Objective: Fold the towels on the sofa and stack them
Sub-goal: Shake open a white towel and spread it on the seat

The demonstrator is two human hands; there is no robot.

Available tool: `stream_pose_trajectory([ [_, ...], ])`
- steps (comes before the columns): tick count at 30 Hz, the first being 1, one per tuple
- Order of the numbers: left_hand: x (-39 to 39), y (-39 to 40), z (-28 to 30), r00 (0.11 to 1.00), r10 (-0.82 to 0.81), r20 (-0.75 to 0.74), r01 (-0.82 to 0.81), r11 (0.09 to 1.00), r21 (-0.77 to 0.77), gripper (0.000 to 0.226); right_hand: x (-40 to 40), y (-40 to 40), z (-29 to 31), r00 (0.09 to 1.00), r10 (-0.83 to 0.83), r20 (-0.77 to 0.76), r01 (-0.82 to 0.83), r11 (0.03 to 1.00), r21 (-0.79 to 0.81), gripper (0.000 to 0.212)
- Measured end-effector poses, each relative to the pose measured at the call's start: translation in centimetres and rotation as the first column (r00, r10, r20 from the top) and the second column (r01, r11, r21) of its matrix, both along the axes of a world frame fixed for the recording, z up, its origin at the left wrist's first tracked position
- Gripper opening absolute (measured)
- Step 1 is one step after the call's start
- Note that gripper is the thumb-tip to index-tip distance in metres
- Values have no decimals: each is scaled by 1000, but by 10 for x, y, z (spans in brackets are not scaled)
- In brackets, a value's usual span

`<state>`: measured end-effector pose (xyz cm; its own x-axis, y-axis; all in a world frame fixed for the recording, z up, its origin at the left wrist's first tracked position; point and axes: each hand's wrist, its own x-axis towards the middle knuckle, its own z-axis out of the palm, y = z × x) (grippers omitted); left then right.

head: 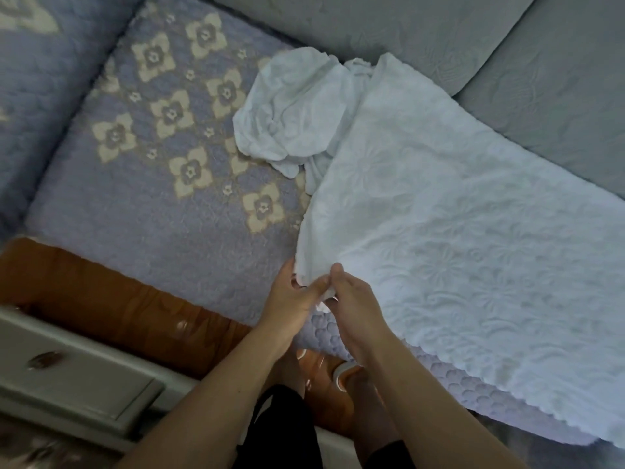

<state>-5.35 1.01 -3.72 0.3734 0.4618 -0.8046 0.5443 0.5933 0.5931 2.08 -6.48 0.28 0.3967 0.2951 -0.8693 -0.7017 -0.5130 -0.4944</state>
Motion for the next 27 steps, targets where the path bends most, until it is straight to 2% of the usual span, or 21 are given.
stream_pose_trajectory([
  [1,1,3,-3,998,35,-51,-35,999,-7,12,-2,2,-1,998,36,50,-34,999,-34,46],
  [3,-3,10,-17,964,235,-127,-246,965,-85,19,-2,7,-3,978,49,201,-19,989,-146,51],
  [5,-13,19,-32,894,408,-184,-437,885,-159,20,4,9,4,906,-7,422,130,956,-263,46],
  [6,-19,24,-38,892,402,-207,-436,885,-161,21,6,10,10,839,-41,543,215,941,-261,39],
  [8,-30,30,-46,917,334,-217,-372,913,-166,22,5,18,31,680,-99,727,290,946,-143,20],
  [10,-36,33,-48,937,289,-197,-323,930,-173,20,-5,30,31,603,-34,797,180,979,-94,12],
  [12,-39,36,-50,940,287,-186,-321,927,-192,19,-21,43,6,586,244,773,-103,968,-228,25],
  [13,-41,37,-51,941,285,-184,-319,928,-194,19,-28,47,-12,524,427,737,-276,904,-327,31],
  [15,-44,37,-55,946,273,-174,-306,931,-200,19,-34,48,-44,332,685,649,-531,704,-472,39],
  [17,-46,38,-59,946,289,-150,-315,926,-208,19,-25,49,-67,239,812,532,-684,530,-502,42],
  [19,-46,39,-62,953,268,-142,-291,940,-177,17,-7,50,-78,152,868,472,-805,386,-451,47],
  [20,-47,40,-64,960,236,-150,-258,955,-146,17,3,50,-80,73,872,484,-848,310,-430,53],
  [21,-47,40,-66,964,213,-158,-232,966,-116,17,12,51,-82,-44,856,515,-866,224,-447,60],
  [23,-46,40,-68,969,175,-173,-191,978,-85,19,32,55,-85,-317,766,559,-812,85,-577,71],
  [24,-44,40,-67,970,161,-181,-175,983,-60,22,42,58,-87,-417,721,553,-767,47,-640,71],
  [27,-44,40,-67,975,119,-185,-83,978,193,22,68,77,-93,-621,563,545,-688,-58,-723,59],
])
